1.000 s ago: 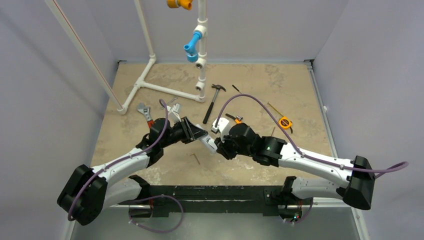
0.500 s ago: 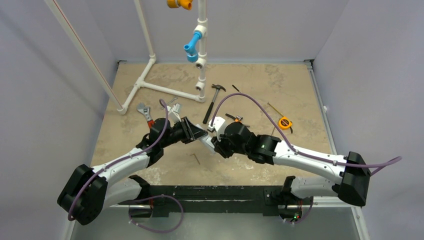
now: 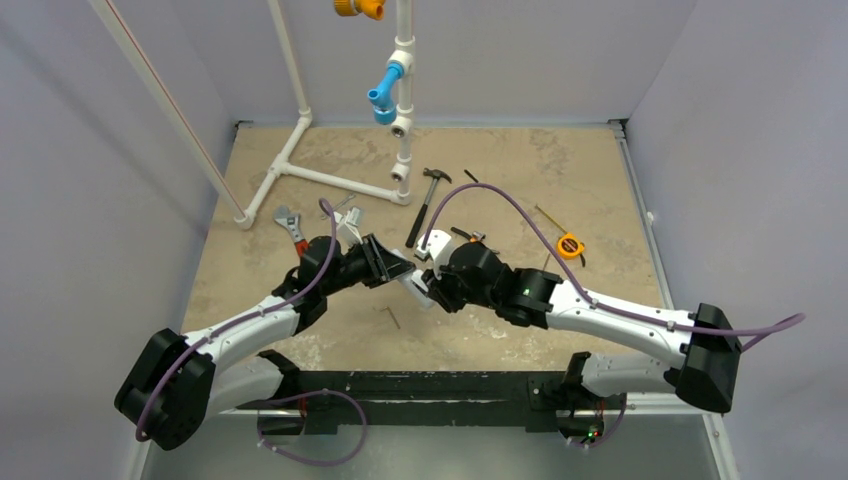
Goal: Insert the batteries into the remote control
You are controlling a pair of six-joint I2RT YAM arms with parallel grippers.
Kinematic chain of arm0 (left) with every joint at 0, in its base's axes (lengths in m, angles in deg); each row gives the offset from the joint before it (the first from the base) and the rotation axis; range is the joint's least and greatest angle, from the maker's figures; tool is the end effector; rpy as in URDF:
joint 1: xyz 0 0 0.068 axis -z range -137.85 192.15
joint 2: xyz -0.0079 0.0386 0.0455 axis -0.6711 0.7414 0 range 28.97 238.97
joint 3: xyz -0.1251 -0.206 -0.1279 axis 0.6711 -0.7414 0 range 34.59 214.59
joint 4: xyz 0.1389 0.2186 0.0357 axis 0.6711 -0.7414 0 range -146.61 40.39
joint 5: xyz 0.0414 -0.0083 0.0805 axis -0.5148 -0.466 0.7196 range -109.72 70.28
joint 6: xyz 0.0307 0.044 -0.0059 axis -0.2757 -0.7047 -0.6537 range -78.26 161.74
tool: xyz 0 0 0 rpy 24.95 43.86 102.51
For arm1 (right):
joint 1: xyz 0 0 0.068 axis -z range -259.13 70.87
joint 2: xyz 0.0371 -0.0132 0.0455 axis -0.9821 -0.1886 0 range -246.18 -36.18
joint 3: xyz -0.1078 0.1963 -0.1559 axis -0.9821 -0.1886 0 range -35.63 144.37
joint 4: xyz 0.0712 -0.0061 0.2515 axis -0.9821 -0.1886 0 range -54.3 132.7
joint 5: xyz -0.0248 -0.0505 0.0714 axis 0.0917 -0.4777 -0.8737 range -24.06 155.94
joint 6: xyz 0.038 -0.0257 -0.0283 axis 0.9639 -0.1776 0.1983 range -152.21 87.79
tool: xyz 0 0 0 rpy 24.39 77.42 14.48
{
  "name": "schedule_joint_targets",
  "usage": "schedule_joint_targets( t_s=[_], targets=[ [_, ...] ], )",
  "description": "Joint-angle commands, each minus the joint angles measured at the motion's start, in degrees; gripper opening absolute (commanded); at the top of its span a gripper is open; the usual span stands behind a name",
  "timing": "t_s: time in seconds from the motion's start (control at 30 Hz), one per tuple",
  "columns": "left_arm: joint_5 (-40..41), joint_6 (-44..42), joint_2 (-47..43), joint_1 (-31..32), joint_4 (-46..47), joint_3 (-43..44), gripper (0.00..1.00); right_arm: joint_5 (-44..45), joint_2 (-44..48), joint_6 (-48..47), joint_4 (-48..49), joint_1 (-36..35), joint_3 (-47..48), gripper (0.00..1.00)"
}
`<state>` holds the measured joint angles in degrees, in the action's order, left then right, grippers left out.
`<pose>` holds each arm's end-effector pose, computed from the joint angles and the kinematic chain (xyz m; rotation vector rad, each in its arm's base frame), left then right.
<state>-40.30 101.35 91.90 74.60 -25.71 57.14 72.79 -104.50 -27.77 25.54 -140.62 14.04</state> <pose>0.1859 -0.1330 0.2050 -0.2151 2.0946 -1.3847 0.1290 0.2285 0.2735 -1.0082 1.9984 0.5106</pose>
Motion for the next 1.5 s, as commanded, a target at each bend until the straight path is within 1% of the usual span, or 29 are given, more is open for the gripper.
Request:
schedule_joint_targets(
  t_s=[0.0,0.53,1.47],
  targets=[
    [0.0,0.8,-0.6,0.4,1.6,1.0,0.0,0.7,-0.7,-0.4,1.4,-0.2,3.2,0.17],
    [0.0,0.9,-0.6,0.4,1.7,0.9,0.0,0.9,-1.2,1.0,-0.9,-0.2,2.7,0.15],
    [0.4,1.0,-0.3,0.4,2.0,1.0,0.0,-0.9,-1.7,2.3,-1.1,-0.2,1.6,0.14]
  ],
)
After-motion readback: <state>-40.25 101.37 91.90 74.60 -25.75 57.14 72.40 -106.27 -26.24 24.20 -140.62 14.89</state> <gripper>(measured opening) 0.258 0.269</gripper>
